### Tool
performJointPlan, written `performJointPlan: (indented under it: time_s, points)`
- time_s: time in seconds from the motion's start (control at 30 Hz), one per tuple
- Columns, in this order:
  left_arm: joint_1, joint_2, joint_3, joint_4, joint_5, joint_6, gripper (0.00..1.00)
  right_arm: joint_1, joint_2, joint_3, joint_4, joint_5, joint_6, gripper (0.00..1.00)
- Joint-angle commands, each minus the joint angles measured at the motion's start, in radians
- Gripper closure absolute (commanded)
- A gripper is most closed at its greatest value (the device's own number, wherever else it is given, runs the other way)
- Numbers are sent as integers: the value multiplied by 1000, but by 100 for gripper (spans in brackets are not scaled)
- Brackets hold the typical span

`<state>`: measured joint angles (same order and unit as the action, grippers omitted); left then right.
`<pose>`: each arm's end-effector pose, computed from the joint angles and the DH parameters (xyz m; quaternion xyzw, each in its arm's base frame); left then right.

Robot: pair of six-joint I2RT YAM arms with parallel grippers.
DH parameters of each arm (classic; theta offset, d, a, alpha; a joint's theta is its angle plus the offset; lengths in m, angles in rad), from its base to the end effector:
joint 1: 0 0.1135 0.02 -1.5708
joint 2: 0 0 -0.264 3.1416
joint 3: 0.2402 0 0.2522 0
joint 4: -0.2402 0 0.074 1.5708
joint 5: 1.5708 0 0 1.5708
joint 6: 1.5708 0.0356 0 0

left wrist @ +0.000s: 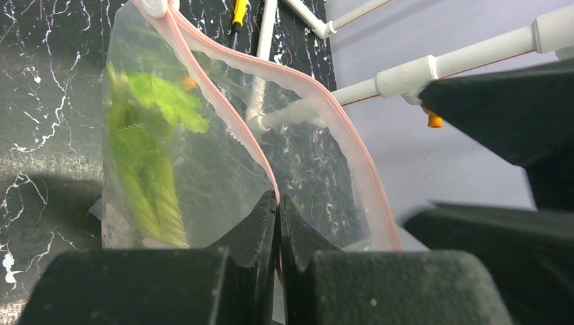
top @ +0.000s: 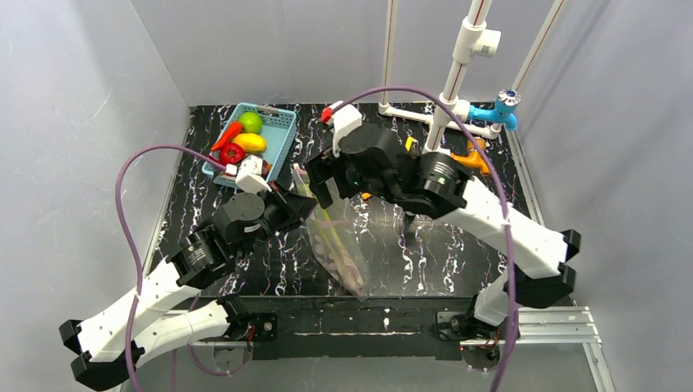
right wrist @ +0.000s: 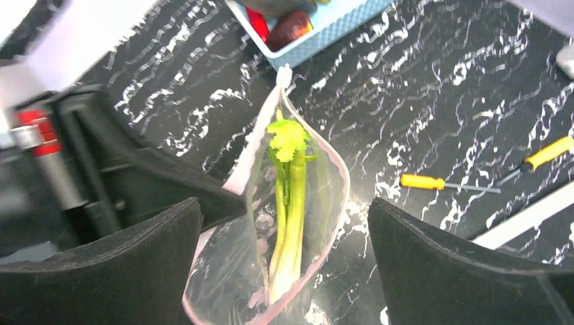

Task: Place the food in the zip-top bag and seal the zipper
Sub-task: Adjust the zipper food storage bag at the center of the board.

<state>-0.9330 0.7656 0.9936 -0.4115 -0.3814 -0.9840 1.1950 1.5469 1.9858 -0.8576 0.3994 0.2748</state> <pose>0.1059 -0.1206 0.3907 -0.1404 0.7516 -0.4299 0.4801 0.1257 0.2810 0.4924 -0.2682 0.7845 0.2346 0.5076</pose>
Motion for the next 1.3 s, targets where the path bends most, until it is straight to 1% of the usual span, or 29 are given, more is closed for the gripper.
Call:
performJointPlan:
  time_s: [0.0, 0.1, 0.2, 0.33, 0.43, 0.47, 0.53, 0.57, 0.7, 0.8, 0.83, 1.0, 1.1, 1.13, 1.2, 1.23, 1.27]
  points:
    - [3, -35, -13, 10, -10, 1, 100, -24, 68, 89, -166, 37, 93, 2]
    - [3, -43, -20, 12, -8, 8, 100, -33, 71, 65, -155, 50, 108, 3]
    - [3, -47, -25, 16, -7, -6, 100, -52, 84, 46, -152, 45, 89, 9]
    - [3, -39, -18, 24, 3, 3, 100, -63, 126, 66, -170, 64, 12, 22]
    - [3, -29, -10, 19, 3, 6, 100, -70, 151, 93, -197, 24, 6, 43]
    - [3, -27, -12, 23, 1, 9, 100, -70, 150, 75, -183, 6, 7, 46]
    - [3, -25, -15, 27, -4, 4, 100, -71, 140, 38, -151, -10, 20, 47]
    - [3, -24, -15, 30, -4, 0, 100, -70, 137, 28, -146, -1, 31, 50]
    - [3, -22, -13, 34, 5, -2, 100, -71, 107, -38, -86, 23, 34, 75]
    - [3, -15, -3, 35, 13, -6, 100, -71, 104, -13, -120, 30, 28, 96]
    - [3, -10, 3, 36, 17, 0, 100, -70, 90, -30, -113, 39, 17, 98]
    - [3, 8, 23, 32, 28, -7, 100, -69, -27, -167, 4, 184, -48, 99]
    - [3, 16, 19, 42, 31, 13, 99, -73, -88, -236, 87, 212, -119, 99]
    - [3, 19, 17, 44, 28, 21, 95, -78, -97, -242, 98, 213, -135, 99]
    - [3, 17, 23, 39, 27, 46, 73, -88, -110, -245, 106, 203, -153, 99]
    - [3, 15, 32, 27, 29, 71, 59, -96, -119, -255, 117, 191, -162, 99]
    - [3, 12, 44, 5, 21, 85, 49, -99, -124, -262, 125, 181, -165, 99]
